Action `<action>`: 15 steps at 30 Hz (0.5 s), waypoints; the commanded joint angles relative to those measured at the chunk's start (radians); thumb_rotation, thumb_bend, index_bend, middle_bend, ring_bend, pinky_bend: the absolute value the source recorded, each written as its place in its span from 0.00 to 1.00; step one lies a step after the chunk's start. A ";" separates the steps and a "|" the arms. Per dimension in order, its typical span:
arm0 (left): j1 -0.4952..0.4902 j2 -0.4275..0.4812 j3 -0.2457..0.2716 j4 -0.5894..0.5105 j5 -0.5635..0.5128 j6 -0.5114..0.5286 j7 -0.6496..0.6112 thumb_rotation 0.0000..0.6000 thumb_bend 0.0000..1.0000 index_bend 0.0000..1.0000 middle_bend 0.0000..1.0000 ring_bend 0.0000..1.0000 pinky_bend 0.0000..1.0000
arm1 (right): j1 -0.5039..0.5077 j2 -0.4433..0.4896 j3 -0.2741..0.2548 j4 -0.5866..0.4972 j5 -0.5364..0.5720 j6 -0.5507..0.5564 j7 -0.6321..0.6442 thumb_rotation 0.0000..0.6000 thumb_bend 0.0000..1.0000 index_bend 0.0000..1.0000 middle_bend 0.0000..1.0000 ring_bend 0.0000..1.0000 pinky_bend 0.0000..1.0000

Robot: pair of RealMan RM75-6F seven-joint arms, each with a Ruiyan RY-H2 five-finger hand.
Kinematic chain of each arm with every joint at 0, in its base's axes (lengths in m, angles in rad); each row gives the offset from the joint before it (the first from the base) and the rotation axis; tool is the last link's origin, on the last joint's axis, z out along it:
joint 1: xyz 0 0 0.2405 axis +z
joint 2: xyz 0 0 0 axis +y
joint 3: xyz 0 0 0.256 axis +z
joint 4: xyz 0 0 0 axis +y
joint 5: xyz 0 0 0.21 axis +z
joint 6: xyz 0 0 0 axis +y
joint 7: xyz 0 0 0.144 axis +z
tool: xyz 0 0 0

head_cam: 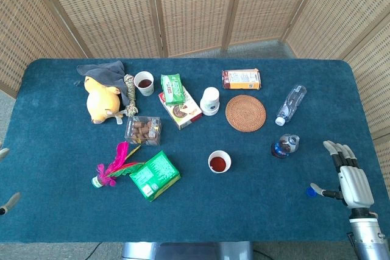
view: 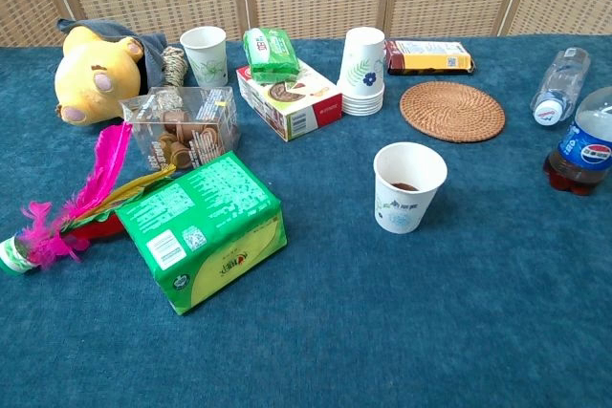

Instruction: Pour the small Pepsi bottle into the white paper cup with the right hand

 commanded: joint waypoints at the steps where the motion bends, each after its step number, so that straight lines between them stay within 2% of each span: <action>1: 0.000 0.000 0.001 -0.001 0.002 0.000 0.000 1.00 0.33 0.00 0.00 0.00 0.00 | 0.000 0.000 0.000 0.000 0.000 0.000 0.002 1.00 0.00 0.00 0.00 0.00 0.00; 15: 0.000 -0.003 0.001 0.003 0.004 0.005 0.001 1.00 0.33 0.00 0.00 0.00 0.00 | 0.002 0.000 0.002 0.005 0.006 -0.007 0.009 1.00 0.00 0.00 0.00 0.00 0.00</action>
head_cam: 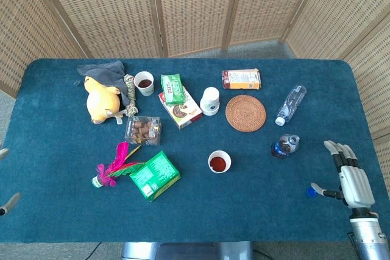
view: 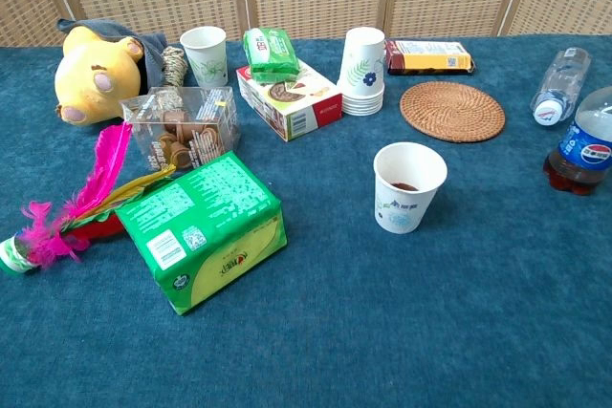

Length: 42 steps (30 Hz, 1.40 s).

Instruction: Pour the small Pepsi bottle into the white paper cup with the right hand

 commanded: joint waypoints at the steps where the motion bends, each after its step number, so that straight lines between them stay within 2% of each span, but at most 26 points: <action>1: -0.004 -0.001 0.000 0.000 -0.002 -0.008 0.005 1.00 0.33 0.00 0.00 0.00 0.00 | 0.001 -0.001 0.001 0.001 0.003 -0.003 -0.002 1.00 0.00 0.00 0.00 0.00 0.00; 8: -0.006 -0.001 -0.003 -0.002 -0.010 -0.010 0.003 1.00 0.33 0.00 0.00 0.00 0.00 | 0.011 -0.010 0.003 0.014 0.023 -0.035 0.012 1.00 0.00 0.00 0.00 0.00 0.00; 26: -0.001 0.008 -0.008 0.007 -0.028 0.000 -0.037 1.00 0.33 0.00 0.00 0.00 0.00 | 0.104 -0.092 0.046 0.161 0.135 -0.272 0.224 1.00 0.00 0.00 0.00 0.00 0.00; 42: -0.004 0.009 -0.007 0.000 -0.032 -0.010 -0.026 1.00 0.33 0.00 0.00 0.00 0.00 | 0.175 -0.143 0.101 0.215 0.172 -0.347 0.271 1.00 0.00 0.00 0.00 0.00 0.00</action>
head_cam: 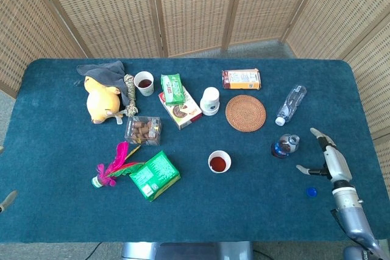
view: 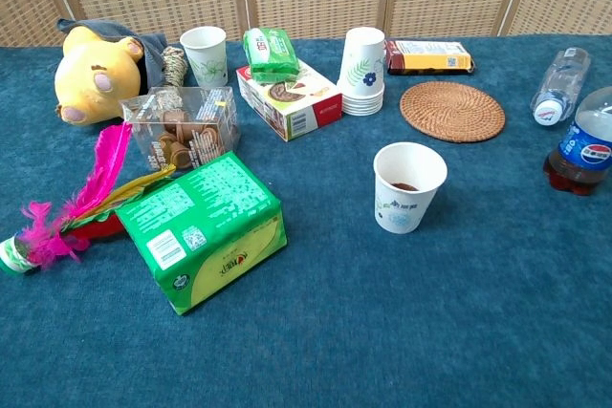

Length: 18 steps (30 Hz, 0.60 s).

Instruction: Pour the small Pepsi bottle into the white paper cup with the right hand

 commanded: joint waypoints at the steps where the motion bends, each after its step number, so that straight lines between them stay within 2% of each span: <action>1: -0.001 0.000 0.000 0.000 -0.002 -0.002 -0.001 1.00 0.33 0.00 0.00 0.00 0.00 | 0.009 -0.007 0.006 0.003 0.003 -0.011 0.012 1.00 0.00 0.00 0.00 0.00 0.00; 18: -0.009 -0.001 -0.003 -0.006 -0.015 -0.023 0.014 1.00 0.33 0.00 0.00 0.00 0.00 | 0.053 -0.103 0.038 0.102 -0.004 -0.031 0.166 1.00 0.00 0.00 0.00 0.00 0.00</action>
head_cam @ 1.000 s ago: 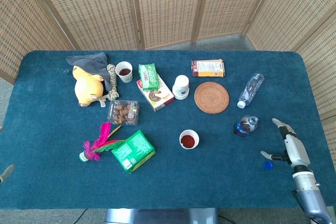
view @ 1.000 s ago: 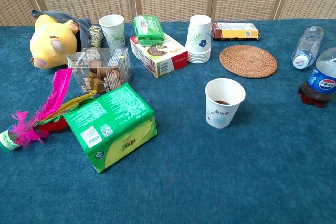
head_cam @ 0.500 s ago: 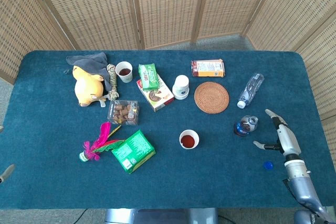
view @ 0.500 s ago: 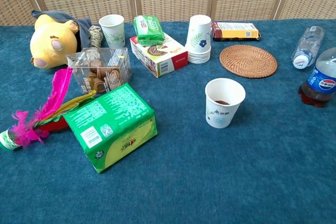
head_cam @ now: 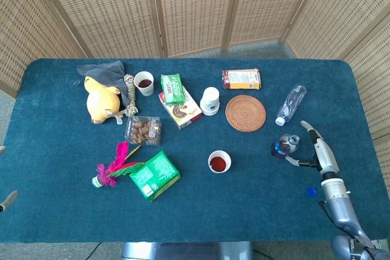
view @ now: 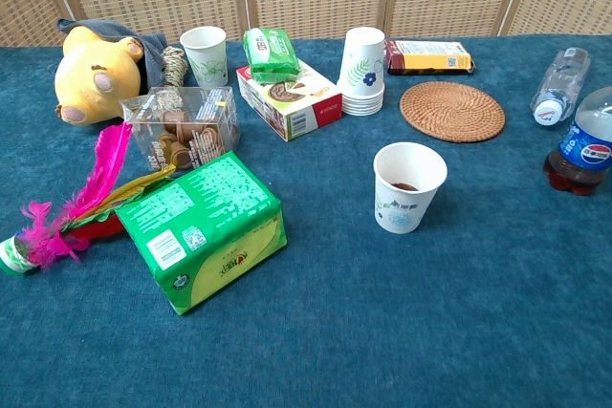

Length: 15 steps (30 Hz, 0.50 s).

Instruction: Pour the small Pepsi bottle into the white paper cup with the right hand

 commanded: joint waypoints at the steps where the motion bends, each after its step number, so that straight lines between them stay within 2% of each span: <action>1: -0.001 0.000 0.000 -0.001 -0.001 -0.002 0.002 1.00 0.33 0.00 0.00 0.00 0.00 | 0.004 -0.018 0.001 0.022 -0.008 0.001 0.029 1.00 0.00 0.00 0.00 0.00 0.00; 15: 0.000 0.001 0.001 0.000 -0.003 -0.005 0.002 1.00 0.33 0.00 0.00 0.00 0.00 | 0.021 -0.076 -0.002 0.082 -0.036 0.009 0.117 1.00 0.00 0.00 0.00 0.00 0.00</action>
